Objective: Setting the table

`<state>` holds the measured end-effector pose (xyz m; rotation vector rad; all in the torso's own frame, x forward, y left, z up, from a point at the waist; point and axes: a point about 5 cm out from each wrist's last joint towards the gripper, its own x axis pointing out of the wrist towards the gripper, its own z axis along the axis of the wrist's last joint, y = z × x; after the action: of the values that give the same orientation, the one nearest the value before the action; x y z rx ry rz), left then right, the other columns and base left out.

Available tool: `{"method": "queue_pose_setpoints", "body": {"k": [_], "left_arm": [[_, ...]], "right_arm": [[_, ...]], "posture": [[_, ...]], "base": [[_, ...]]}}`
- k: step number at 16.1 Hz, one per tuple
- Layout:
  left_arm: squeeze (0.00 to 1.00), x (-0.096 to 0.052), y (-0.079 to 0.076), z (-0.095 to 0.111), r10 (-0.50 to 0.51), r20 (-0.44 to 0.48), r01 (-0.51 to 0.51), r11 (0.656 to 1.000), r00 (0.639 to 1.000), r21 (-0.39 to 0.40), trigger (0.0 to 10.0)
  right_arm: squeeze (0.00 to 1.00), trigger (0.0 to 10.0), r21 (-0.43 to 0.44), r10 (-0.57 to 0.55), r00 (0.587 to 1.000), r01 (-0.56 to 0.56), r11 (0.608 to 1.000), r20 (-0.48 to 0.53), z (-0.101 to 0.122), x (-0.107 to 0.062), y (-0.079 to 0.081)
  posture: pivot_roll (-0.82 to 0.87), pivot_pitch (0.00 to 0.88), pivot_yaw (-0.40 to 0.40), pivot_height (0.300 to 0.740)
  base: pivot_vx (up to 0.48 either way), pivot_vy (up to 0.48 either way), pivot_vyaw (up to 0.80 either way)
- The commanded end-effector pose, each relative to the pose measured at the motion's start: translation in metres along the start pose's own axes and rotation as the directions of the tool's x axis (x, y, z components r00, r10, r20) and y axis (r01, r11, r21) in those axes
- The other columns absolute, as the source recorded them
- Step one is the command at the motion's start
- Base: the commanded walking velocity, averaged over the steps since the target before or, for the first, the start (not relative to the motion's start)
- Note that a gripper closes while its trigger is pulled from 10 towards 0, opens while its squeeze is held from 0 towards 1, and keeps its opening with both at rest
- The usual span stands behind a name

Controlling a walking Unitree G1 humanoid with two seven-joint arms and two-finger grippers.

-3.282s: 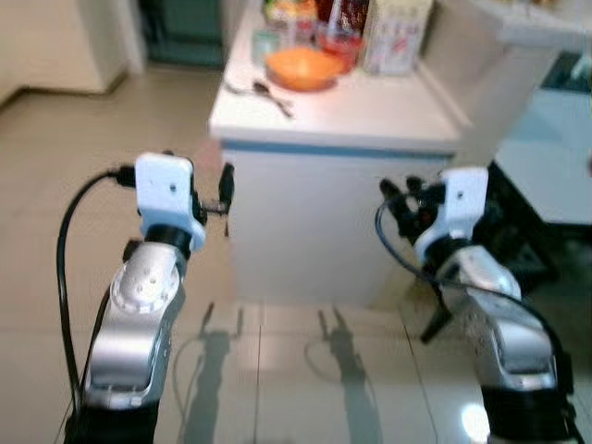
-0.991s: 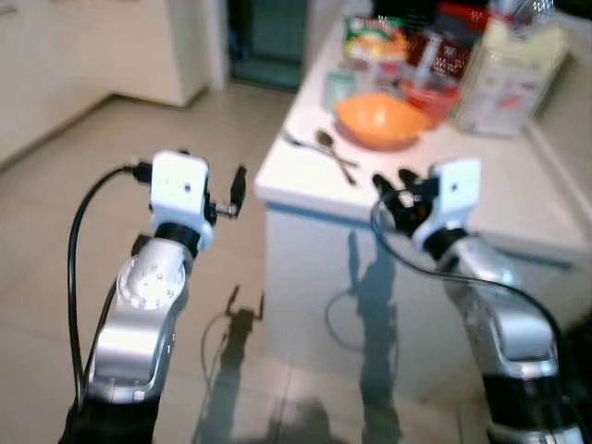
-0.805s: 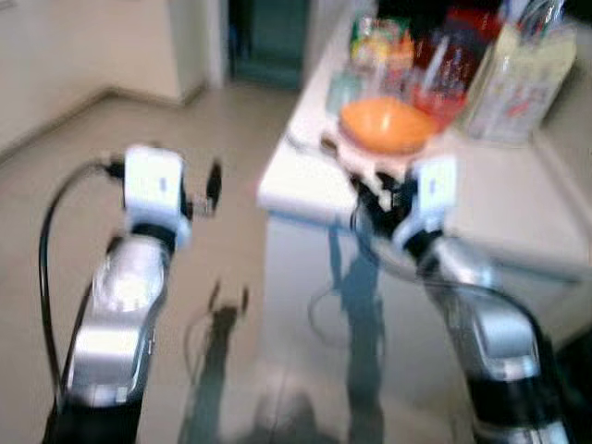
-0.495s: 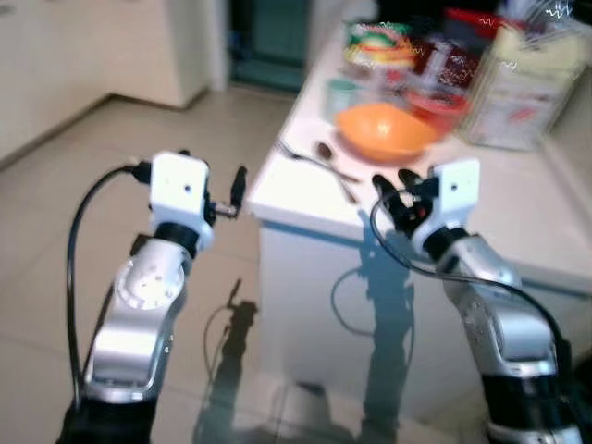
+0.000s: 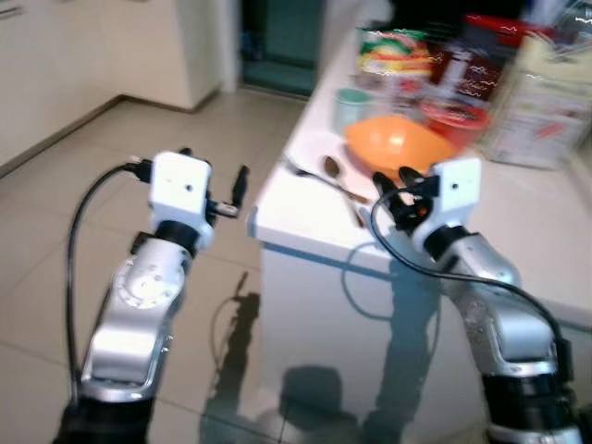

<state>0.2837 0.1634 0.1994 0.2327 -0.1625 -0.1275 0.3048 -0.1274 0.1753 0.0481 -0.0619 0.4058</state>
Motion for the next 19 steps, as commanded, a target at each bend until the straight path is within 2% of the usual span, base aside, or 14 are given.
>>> {"method": "queue_pose_setpoints", "body": {"k": [1,5,6,7,8,9,10,11,14,15,17,18,19], "left_arm": [[0.0,0.001,-0.003,0.003,-0.012,0.008,0.012,1.0,1.0,0.0,10.0],[0.0,0.002,-0.004,0.002,-0.017,0.008,0.017,1.0,1.0,-0.001,10.0],[0.0,0.0,-0.004,0.005,-0.023,0.033,0.024,0.999,0.999,-0.024,10.0],[0.0,-0.001,-0.007,0.006,-0.053,0.036,0.054,0.998,0.998,-0.036,10.0],[0.0,-0.003,-0.012,0.01,-0.102,0.064,0.106,0.993,0.993,-0.05,10.0],[0.0,-0.006,-0.018,0.016,-0.169,0.105,0.177,0.982,0.98,-0.07,10.0],[0.0,-0.01,-0.029,0.02,-0.29,0.134,0.299,0.953,0.948,-0.049,10.0],[0.0,-0.013,-0.036,0.022,-0.351,0.142,0.359,0.933,0.925,-0.032,10.0],[0.0,-0.014,-0.043,0.028,-0.416,0.162,0.424,0.905,0.895,-0.019,10.0],[0.0,-0.013,-0.043,0.031,-0.424,0.167,0.432,0.902,0.89,-0.012,10.0],[0.0,-0.013,-0.044,0.034,-0.457,0.168,0.462,0.887,0.874,0.011,10.0],[0.0,-0.013,-0.044,0.035,-0.461,0.168,0.466,0.885,0.871,0.014,10.0],[0.0,-0.013,-0.044,0.035,-0.467,0.168,0.471,0.882,0.868,0.017,10.0]], "right_arm": [[0.0,10.0,-0.013,-0.006,1.0,0.006,1.0,0.006,0.003,-0.002,-0.005],[0.0,10.0,-0.001,-0.007,1.0,0.007,1.0,0.008,0.004,-0.002,-0.005],[0.0,10.0,0.022,-0.002,0.999,0.001,1.0,0.035,0.007,-0.003,-0.004],[0.2,10.0,0.127,0.037,0.986,-0.058,0.99,0.161,0.024,-0.007,0.0],[1.0,10.0,0.15,0.014,0.976,-0.047,0.988,0.216,0.033,-0.007,-0.004],[1.0,10.0,0.162,-0.031,0.962,-0.014,0.987,0.27,0.044,-0.008,-0.009],[1.0,10.0,0.15,-0.104,0.958,0.065,0.986,0.267,0.053,-0.004,-0.021],[1.0,10.0,0.131,-0.16,0.961,0.133,0.982,0.224,0.054,0.001,-0.029],[1.0,10.0,0.133,-0.321,0.94,0.305,0.943,0.116,0.056,0.008,-0.055],[1.0,10.0,0.111,-0.394,0.918,0.388,0.915,0.038,0.054,0.011,-0.07],[1.0,10.0,0.178,-0.489,0.87,0.493,0.852,-0.066,0.057,0.022,-0.095],[1.0,10.0,0.189,-0.51,0.856,0.517,0.835,-0.089,0.058,0.024,-0.099],[0.61,10.0,0.18,-0.538,0.825,0.563,0.806,-0.173,0.056,0.029,-0.107]], "posture": [[0.1,0.0,-0.065,0.74],[0.1,0.0,-0.065,0.74],[0.1,0.0,-0.065,0.74],[0.1,0.0,-0.065,0.74],[0.09,0.0,-0.06,0.74],[0.09,0.0,-0.06,0.74],[0.09,0.0,-0.058,0.74],[0.09,0.0,-0.058,0.74],[0.09,0.0,-0.066,0.74],[0.09,0.0,-0.068,0.74],[0.09,0.0,-0.073,0.74],[0.09,0.0,-0.073,0.74],[0.09,0.0,-0.073,0.74]], "base": [[0.352,0.0,0.0],[0.345,0.0,0.0],[0.0,0.0,0.0],[0.0,0.0,0.0],[0.0,0.0,0.0],[0.0,0.0,0.0],[0.0,0.0,0.0],[0.0,0.0,0.0],[0.0,0.0,0.0],[0.0,0.0,0.0],[0.0,0.0,0.0],[0.0,0.0,0.0],[0.0,0.0,0.0]]}}
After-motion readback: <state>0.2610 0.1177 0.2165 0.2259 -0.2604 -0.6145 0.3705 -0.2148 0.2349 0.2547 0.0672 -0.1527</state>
